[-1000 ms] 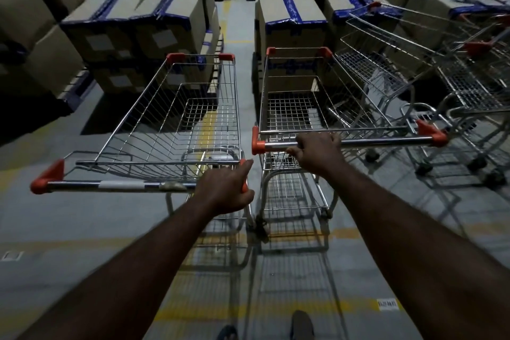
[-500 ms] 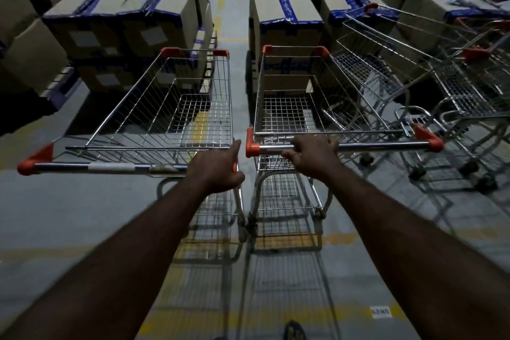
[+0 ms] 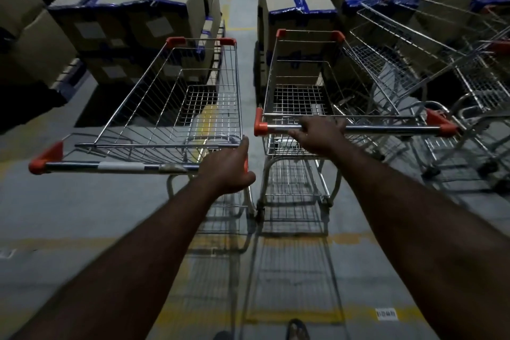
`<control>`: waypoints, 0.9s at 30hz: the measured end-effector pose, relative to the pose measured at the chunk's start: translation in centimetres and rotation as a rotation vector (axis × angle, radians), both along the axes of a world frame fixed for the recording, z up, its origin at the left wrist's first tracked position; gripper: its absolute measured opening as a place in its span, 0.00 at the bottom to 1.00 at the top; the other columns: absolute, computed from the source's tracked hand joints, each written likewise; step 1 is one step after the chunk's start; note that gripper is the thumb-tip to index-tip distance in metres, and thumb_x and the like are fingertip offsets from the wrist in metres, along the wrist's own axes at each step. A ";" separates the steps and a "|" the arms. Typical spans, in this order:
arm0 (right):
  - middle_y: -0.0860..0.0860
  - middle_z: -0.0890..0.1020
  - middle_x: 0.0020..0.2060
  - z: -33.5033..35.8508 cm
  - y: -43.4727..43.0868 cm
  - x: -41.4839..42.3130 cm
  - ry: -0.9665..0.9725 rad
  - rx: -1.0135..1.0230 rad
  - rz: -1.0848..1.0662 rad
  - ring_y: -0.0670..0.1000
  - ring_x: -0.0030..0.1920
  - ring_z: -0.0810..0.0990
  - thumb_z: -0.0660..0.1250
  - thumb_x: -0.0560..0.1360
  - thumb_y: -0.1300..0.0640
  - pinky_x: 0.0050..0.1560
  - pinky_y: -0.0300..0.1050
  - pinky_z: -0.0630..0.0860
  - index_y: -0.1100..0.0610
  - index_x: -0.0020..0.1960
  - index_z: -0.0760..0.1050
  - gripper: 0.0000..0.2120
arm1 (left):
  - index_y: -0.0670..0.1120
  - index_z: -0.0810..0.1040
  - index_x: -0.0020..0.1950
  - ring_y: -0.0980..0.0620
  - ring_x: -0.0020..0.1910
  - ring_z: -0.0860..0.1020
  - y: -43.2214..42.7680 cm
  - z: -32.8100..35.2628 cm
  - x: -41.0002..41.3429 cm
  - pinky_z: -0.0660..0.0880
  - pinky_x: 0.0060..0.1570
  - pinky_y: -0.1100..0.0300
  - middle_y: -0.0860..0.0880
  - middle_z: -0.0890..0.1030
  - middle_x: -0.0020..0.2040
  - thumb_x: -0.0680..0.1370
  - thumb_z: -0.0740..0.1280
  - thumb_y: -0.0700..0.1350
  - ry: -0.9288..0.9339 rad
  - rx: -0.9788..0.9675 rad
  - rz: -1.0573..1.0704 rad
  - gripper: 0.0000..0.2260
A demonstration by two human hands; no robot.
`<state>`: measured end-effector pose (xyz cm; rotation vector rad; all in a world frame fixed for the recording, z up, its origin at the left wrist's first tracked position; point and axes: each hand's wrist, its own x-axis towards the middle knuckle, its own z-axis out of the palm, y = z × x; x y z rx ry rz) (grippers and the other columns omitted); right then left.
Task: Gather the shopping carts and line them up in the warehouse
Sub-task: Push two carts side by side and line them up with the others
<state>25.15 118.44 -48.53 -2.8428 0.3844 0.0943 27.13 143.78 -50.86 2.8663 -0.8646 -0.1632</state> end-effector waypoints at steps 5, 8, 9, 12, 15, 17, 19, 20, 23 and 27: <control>0.49 0.81 0.49 -0.7 -0.1 -2.4 0.000 0.021 0.012 0.55 0.61 0.75 0.58 0.77 0.33 0.71 0.67 0.50 0.47 0.45 0.73 0.18 | 0.53 0.54 0.76 0.43 0.48 0.81 1.1 0.7 -0.3 0.78 0.47 0.50 0.47 0.82 0.52 0.72 0.67 0.60 0.016 0.010 0.006 0.38; 0.48 0.81 0.47 -1.0 -0.8 -4.2 -0.024 0.027 0.023 0.56 0.59 0.76 0.58 0.75 0.30 0.71 0.67 0.50 0.47 0.48 0.76 0.21 | 0.54 0.57 0.72 0.45 0.44 0.80 1.3 1.6 -1.2 0.80 0.46 0.49 0.49 0.82 0.49 0.73 0.68 0.59 0.047 0.010 -0.009 0.33; 0.48 0.81 0.47 -1.1 -0.8 -4.9 -0.016 0.018 0.030 0.56 0.60 0.76 0.57 0.74 0.29 0.71 0.68 0.49 0.47 0.50 0.76 0.23 | 0.54 0.56 0.73 0.46 0.43 0.79 1.4 1.8 -1.8 0.80 0.46 0.50 0.51 0.81 0.48 0.74 0.69 0.59 0.062 0.024 -0.014 0.33; 0.46 0.80 0.44 -1.3 0.4 -6.8 -0.012 -0.013 0.038 0.55 0.57 0.77 0.56 0.71 0.24 0.70 0.67 0.53 0.47 0.48 0.76 0.28 | 0.52 0.54 0.76 0.49 0.39 0.75 2.5 2.3 -3.7 0.78 0.44 0.54 0.53 0.76 0.42 0.75 0.69 0.60 0.061 0.046 -0.026 0.36; 0.45 0.78 0.41 -1.3 2.0 -8.1 -0.029 -0.041 0.030 0.53 0.53 0.76 0.57 0.71 0.25 0.68 0.63 0.57 0.48 0.45 0.75 0.27 | 0.52 0.54 0.77 0.48 0.40 0.76 3.9 2.8 -5.2 0.74 0.41 0.57 0.53 0.77 0.42 0.76 0.67 0.60 0.040 0.060 -0.024 0.35; 0.45 0.78 0.41 -1.2 2.7 -9.0 -0.033 -0.045 0.024 0.53 0.52 0.77 0.58 0.71 0.25 0.66 0.62 0.56 0.48 0.44 0.74 0.26 | 0.53 0.54 0.77 0.46 0.42 0.79 4.7 2.8 -6.0 0.72 0.41 0.56 0.50 0.82 0.47 0.76 0.66 0.59 -0.005 0.066 -0.006 0.34; 0.45 0.79 0.41 -1.2 3.4 -10.0 -0.037 -0.050 0.018 0.53 0.53 0.76 0.59 0.71 0.25 0.66 0.62 0.55 0.48 0.43 0.74 0.26 | 0.54 0.53 0.78 0.44 0.45 0.81 5.4 2.7 -6.9 0.73 0.43 0.54 0.48 0.83 0.48 0.76 0.64 0.58 -0.058 0.061 0.009 0.34; 0.45 0.78 0.41 -1.2 3.8 -10.5 -0.041 -0.054 0.019 0.54 0.54 0.76 0.59 0.71 0.26 0.67 0.62 0.55 0.48 0.42 0.73 0.25 | 0.55 0.53 0.78 0.42 0.45 0.81 5.8 2.6 -7.3 0.74 0.43 0.53 0.47 0.83 0.47 0.76 0.64 0.58 -0.080 0.063 0.012 0.34; 0.45 0.77 0.39 -1.3 4.4 -11.6 -0.082 -0.062 0.022 0.53 0.53 0.75 0.59 0.71 0.25 0.65 0.60 0.55 0.48 0.41 0.72 0.25 | 0.55 0.51 0.80 0.43 0.45 0.82 6.4 2.3 -8.0 0.74 0.45 0.53 0.47 0.83 0.45 0.77 0.62 0.60 -0.121 0.074 -0.006 0.35; 0.46 0.77 0.36 -0.8 4.4 -11.3 -0.119 -0.080 0.009 0.53 0.48 0.76 0.52 0.67 0.22 0.62 0.59 0.58 0.49 0.37 0.71 0.30 | 0.53 0.51 0.80 0.43 0.47 0.81 6.1 2.3 -7.4 0.76 0.51 0.50 0.47 0.83 0.48 0.77 0.61 0.60 -0.105 0.046 -0.025 0.35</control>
